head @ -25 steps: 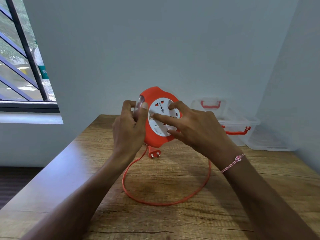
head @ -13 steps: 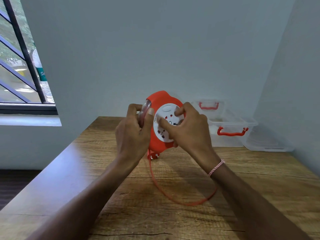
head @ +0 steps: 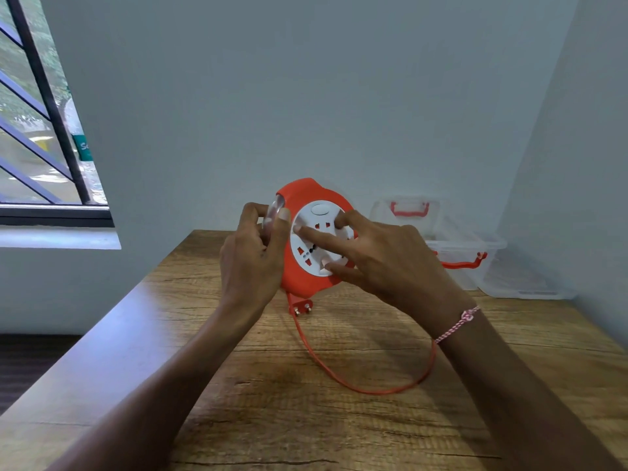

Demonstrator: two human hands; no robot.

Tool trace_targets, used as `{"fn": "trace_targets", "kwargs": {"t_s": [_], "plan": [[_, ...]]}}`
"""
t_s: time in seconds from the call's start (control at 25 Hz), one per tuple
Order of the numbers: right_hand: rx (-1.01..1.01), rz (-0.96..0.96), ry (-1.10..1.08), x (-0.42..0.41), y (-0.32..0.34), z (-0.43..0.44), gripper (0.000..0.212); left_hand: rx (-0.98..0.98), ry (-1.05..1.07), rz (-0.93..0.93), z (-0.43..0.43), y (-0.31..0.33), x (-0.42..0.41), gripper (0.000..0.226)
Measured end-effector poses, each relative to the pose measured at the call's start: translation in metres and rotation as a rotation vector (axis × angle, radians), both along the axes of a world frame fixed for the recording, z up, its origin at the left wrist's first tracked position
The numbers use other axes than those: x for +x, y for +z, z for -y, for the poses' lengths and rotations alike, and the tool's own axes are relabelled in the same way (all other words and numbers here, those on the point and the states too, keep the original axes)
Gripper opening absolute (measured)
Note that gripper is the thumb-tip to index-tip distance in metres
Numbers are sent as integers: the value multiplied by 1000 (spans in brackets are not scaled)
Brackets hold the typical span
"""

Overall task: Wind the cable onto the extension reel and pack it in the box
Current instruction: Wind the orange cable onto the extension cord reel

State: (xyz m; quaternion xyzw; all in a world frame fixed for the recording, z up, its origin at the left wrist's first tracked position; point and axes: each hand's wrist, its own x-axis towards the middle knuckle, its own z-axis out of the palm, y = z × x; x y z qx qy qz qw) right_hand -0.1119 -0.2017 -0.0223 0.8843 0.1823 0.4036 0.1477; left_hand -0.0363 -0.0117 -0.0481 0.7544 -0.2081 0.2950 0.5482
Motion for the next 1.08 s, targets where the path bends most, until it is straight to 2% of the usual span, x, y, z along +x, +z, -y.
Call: {"fn": "trace_targets", "kwargs": {"t_s": [0.12,0.2,0.28,0.4,0.44,0.48,0.56,0.64,0.76,0.84,0.96,1.08], "plan": [[41,81,21,-1,1,-4,59,15,-8,7,3,1,-6,46],[172,79,38,-3,-1,-9,61,14,-5,35,5,1,-9,46],[487,78,19,-4,-2,-22,65,14,8,71,7,0,-13,44],[1167,-108,13,-3,2,-39,55,-1,6,79,10,-1,-16,38],[1308,-171,23,-2,3,-39,52,-3,0,72,10,-1,-16,37],[1323,-180,18,-3,4,-38,51,-3,-6,63,10,-1,-15,36],[1057,-36,-39,-2,3,-30,51,-7,-6,41,10,0,-15,39],[714,74,14,-3,4,-17,51,-26,-8,26,7,1,-14,41],[301,-47,85,-3,6,-2,51,-57,-12,-6,2,3,-9,39],[118,-23,66,-1,3,0,58,-57,-23,-30,0,4,-7,41],[60,72,41,2,0,-3,61,-17,-33,-24,1,4,-9,45],[170,92,59,-4,1,-9,60,-5,-25,22,3,2,-11,43]]}}
